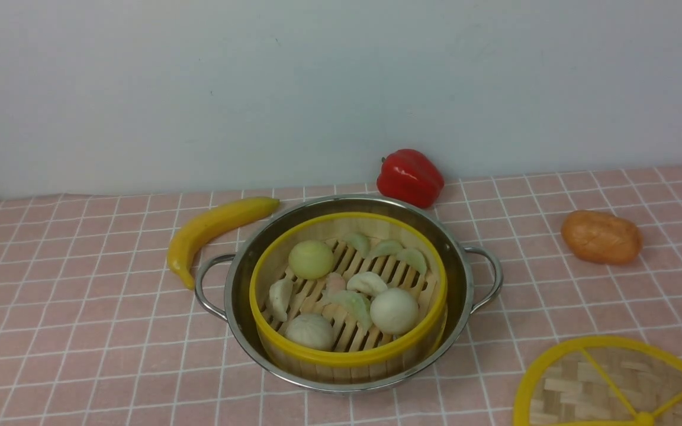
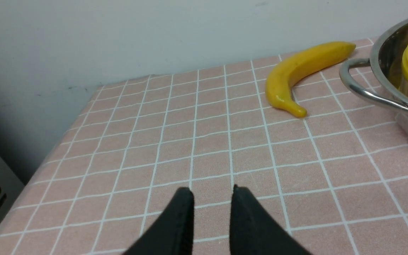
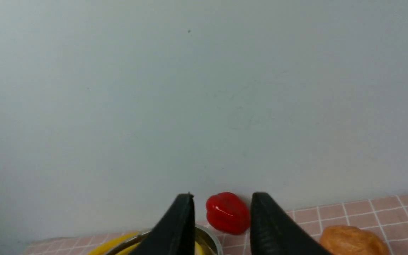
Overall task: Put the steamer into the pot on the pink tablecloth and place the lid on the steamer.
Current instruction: 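Move the gripper down to the bamboo steamer lid and grasp its center knob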
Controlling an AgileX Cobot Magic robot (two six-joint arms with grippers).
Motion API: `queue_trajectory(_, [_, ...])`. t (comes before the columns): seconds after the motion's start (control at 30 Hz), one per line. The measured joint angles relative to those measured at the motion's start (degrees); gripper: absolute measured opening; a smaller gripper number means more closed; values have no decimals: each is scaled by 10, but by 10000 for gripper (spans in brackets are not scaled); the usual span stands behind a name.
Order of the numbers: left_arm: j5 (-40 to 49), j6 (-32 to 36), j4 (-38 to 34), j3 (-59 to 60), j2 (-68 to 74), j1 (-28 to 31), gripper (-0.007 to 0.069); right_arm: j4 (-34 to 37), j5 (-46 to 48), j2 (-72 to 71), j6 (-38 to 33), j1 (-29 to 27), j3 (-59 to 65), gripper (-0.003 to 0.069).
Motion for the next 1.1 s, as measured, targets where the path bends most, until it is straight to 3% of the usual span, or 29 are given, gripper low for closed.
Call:
queue_trajectory(0.1, [0,0,0,0,0,0,153,13,69,1,-49,0,-30,242])
queue_trajectory(0.2, [0,0,0,0,0,0,160,15,248,59,-153,0,-97,242])
queue_trajectory(0.3, [0,0,0,0,0,0,167,11,360,136,-219,0,-136,242])
queue_trajectory(0.4, [0,0,0,0,0,0,170,4,400,262,-283,0,-157,242])
queue_trajectory(0.57, [0,0,1,0,0,-4,179,2,368,421,-325,0,-160,242])
queue_trajectory(0.73, [0,0,2,0,0,-61,190,4,279,557,-326,0,-160,242])
queue_trajectory(1.1, [0,0,2,0,0,-75,202,-12,229,768,-276,0,-168,242])
